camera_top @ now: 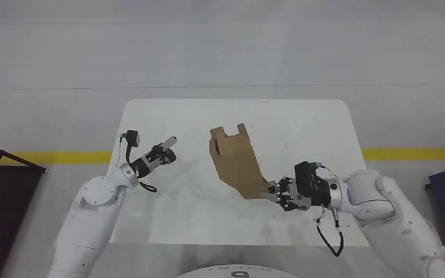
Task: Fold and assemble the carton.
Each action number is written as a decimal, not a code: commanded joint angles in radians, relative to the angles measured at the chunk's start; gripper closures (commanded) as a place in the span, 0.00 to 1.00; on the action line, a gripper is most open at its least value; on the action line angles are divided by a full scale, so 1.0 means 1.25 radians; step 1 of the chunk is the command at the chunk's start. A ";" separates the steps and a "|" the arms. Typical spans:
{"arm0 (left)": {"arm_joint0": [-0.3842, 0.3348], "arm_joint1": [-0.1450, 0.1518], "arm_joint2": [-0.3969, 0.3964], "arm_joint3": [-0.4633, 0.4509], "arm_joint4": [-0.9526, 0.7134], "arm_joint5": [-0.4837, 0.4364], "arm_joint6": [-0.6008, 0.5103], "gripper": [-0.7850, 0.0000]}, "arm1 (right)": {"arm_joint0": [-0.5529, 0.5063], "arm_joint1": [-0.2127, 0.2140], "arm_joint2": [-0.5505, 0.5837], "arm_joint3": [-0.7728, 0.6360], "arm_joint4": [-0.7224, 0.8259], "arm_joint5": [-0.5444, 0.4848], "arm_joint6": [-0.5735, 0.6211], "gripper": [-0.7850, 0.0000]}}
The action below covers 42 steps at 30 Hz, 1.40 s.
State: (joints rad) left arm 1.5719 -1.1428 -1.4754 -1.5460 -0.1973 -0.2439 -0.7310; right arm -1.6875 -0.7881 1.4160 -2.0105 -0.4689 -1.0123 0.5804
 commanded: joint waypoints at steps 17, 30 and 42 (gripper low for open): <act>-0.041 0.004 0.057 -0.040 -0.014 -0.029 -0.122 0.00 | 0.042 0.140 -0.104 0.126 -0.265 0.000 -0.365 1.00; -0.090 0.009 0.082 -0.022 0.043 -0.004 -0.115 0.00 | 0.076 0.225 -0.117 0.131 -0.483 0.000 -0.518 1.00; -0.066 0.013 0.064 -0.017 0.035 0.020 -0.050 0.00 | -0.015 0.241 0.013 0.055 -0.531 0.196 -0.441 1.00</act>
State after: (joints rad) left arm 1.4897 -1.1260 -1.3973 -1.5682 -0.1533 -0.2193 -0.7958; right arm -1.7041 -0.4866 1.4296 -1.9398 -1.1352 -0.7797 0.0260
